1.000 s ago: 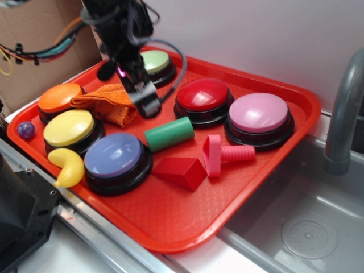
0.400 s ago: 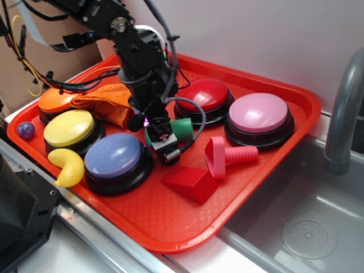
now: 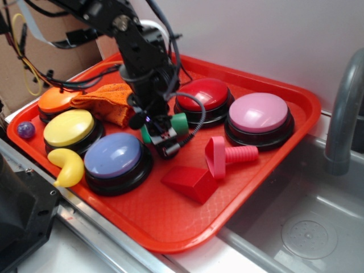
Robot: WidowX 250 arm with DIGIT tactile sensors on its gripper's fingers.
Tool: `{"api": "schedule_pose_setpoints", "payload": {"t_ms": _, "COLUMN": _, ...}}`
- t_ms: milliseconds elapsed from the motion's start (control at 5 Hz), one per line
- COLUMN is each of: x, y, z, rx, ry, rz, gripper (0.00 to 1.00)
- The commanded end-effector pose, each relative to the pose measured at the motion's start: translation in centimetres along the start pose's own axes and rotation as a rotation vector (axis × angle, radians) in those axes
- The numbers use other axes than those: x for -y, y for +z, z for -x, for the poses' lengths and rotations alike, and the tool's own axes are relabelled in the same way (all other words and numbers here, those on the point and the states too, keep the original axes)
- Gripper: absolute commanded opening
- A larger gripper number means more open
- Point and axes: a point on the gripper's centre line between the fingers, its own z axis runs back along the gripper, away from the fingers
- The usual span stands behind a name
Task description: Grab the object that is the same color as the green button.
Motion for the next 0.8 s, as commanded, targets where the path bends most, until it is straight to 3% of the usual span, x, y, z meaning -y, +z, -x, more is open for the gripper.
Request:
{"api": "schedule_pose_setpoints", "payload": {"t_ms": 0, "x": -1.6, "y": 8.0, "z": -0.3, "rx": -0.046, "ry": 0.325, "rz": -0.055, "gripper": 0.00}}
{"api": "schedule_pose_setpoints", "payload": {"t_ms": 400, "x": -4.3, "y": 13.9, "z": 1.9, "rx": -0.029, "ry": 0.541, "rz": 0.029, "gripper": 0.00}}
{"api": "schedule_pose_setpoints", "payload": {"t_ms": 600, "x": -5.1, "y": 14.4, "z": 2.3, "rx": -0.017, "ry": 0.583, "rz": 0.007, "gripper": 0.00}}
